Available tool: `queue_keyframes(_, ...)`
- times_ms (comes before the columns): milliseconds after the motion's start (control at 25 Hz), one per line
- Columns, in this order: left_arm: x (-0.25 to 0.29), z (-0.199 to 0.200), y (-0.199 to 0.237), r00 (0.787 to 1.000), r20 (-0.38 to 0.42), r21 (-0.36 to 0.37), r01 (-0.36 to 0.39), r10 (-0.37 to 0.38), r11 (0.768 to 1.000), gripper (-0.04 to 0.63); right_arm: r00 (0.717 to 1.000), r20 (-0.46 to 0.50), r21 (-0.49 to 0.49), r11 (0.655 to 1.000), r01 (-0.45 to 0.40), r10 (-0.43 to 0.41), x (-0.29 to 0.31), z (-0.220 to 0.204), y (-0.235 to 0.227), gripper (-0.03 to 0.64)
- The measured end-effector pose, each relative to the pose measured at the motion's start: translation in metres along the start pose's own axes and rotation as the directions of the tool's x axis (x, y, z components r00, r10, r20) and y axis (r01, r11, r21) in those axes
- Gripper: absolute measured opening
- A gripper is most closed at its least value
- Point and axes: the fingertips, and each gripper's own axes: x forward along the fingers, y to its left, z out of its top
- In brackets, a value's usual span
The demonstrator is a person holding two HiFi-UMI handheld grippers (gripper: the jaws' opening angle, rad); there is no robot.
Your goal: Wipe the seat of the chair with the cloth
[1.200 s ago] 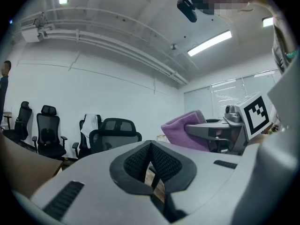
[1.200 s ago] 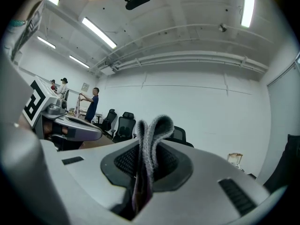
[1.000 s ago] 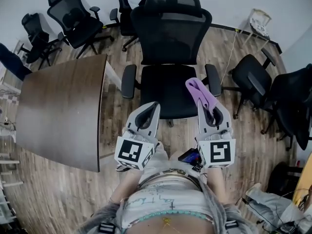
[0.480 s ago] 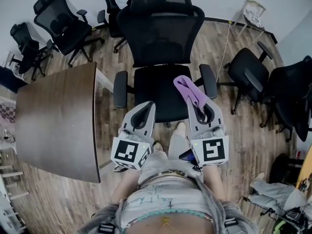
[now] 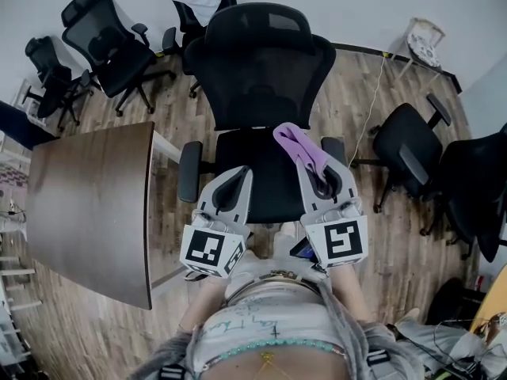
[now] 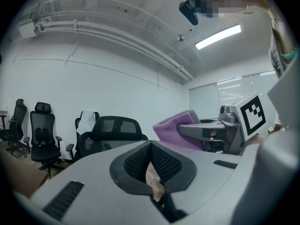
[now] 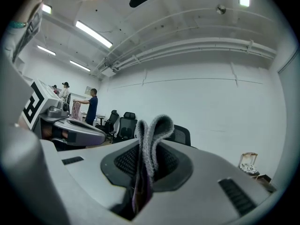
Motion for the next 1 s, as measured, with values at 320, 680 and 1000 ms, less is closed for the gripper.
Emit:
queue_keyframes(320, 0.026, -0.002, 0.016, 0.996, -0.011, -0.001, -0.091, 0.091, 0.996, 0.002, 0.998, 0.005, 0.005, 0.998, -0.068, 0.068, 0.028, -0.009, -0.032, 0.052)
queue_keyframes(680, 0.042, -0.011, 0.025, 0.985, -0.027, 0.003, -0.171, 0.171, 0.985, 0.002, 0.992, 0.012, -0.003, 0.992, -0.128, 0.128, 0.04, -0.015, -0.053, 0.052)
queue_keyframes(1000, 0.042, -0.015, 0.056, 0.984, -0.036, -0.002, -0.174, 0.173, 0.985, 0.002, 0.996, 0.006, -0.001, 0.996, -0.09, 0.09, 0.06, -0.019, -0.053, 0.052)
